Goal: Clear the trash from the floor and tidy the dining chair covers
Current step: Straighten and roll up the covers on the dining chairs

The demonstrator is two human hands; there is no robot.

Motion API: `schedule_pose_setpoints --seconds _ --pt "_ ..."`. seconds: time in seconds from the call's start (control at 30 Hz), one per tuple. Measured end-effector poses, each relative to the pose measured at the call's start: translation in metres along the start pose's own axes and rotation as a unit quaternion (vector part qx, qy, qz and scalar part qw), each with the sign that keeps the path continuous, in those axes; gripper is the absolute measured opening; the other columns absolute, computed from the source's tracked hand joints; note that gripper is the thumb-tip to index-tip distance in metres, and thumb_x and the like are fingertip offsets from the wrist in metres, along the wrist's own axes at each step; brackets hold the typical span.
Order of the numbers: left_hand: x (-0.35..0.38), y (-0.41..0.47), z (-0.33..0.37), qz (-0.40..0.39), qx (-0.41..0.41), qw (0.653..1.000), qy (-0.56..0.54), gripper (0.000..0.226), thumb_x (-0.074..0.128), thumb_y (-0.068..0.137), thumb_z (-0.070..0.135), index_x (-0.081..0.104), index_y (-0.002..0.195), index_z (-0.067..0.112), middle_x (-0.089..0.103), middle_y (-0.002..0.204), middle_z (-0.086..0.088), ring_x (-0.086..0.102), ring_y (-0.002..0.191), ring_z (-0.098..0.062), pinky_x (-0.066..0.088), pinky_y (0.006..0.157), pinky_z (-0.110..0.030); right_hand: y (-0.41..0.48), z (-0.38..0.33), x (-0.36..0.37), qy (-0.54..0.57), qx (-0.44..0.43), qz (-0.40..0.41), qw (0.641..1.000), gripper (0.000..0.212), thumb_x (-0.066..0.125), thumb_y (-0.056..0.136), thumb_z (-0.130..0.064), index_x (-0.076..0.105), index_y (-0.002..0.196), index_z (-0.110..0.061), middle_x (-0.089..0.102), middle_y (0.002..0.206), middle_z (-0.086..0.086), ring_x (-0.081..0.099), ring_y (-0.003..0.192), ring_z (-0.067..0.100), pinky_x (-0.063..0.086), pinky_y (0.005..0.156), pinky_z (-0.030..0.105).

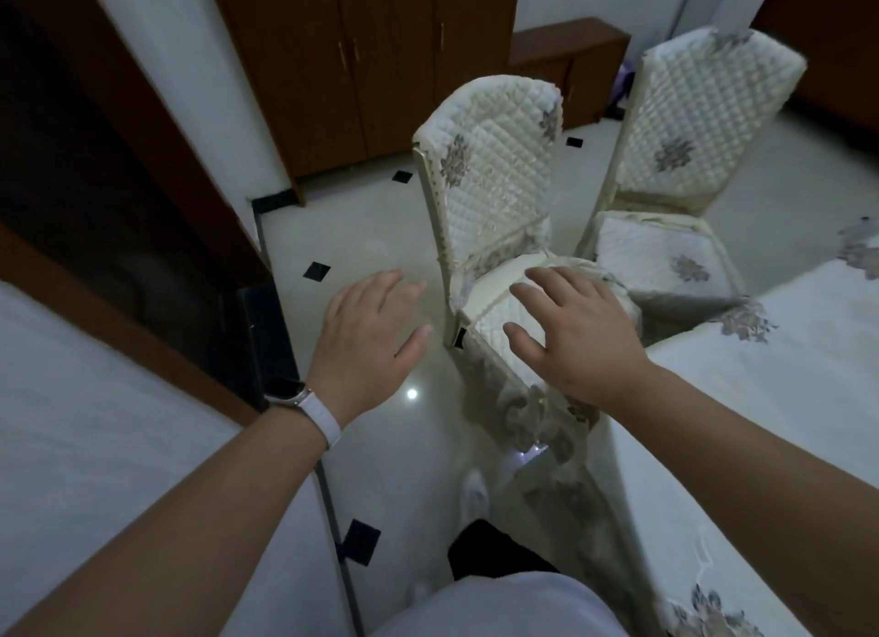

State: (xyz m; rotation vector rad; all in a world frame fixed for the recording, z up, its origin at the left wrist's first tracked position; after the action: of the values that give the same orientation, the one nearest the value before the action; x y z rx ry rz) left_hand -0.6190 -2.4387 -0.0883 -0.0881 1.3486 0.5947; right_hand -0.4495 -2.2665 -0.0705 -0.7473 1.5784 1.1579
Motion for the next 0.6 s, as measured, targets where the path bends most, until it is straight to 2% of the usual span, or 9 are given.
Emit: schedule_pose_setpoints --seconds 0.27,0.43,0.6 --pt "0.015 0.118 -0.081 -0.003 -0.016 0.999 0.03 0.051 0.048 0.092 0.044 0.054 0.136 0.018 0.052 0.14 -0.009 0.046 0.128 -0.028 0.034 0.107 -0.047 0.15 0.027 0.063 0.028 -0.027 -0.015 0.999 0.049 0.045 0.089 -0.049 0.062 0.12 -0.014 0.06 0.126 0.008 0.053 0.119 0.032 0.044 0.094 0.043" --pt "0.01 0.195 -0.123 0.012 -0.029 0.998 0.054 0.05 0.047 0.093 0.044 0.054 0.137 0.02 0.051 0.14 -0.007 0.046 0.13 -0.025 0.031 0.11 -0.046 0.255 0.044 0.08 0.036 -0.054 -0.02 0.998 0.053 0.038 0.091 -0.052 0.06 0.124 -0.017 0.059 0.131 0.008 0.052 0.123 0.031 0.042 0.097 0.044" --pt "0.005 0.253 -0.164 0.021 -0.048 0.997 0.06 0.049 0.048 0.094 0.043 0.054 0.137 0.02 0.05 0.142 -0.008 0.044 0.131 -0.027 0.031 0.109 -0.045 0.34 0.051 0.092 0.057 -0.091 -0.011 0.994 0.05 0.041 0.09 -0.048 0.061 0.121 -0.014 0.059 0.13 0.009 0.052 0.121 0.031 0.043 0.095 0.043"
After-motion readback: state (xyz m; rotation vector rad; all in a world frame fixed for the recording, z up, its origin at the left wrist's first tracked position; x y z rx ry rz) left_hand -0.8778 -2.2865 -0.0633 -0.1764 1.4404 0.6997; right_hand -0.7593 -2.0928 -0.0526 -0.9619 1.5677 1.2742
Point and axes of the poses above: each hand's wrist, its own y-axis towards the middle knuckle, its own x-axis out of the palm, z = x × y, the point moved 3 cm from there along y, towards the middle knuckle
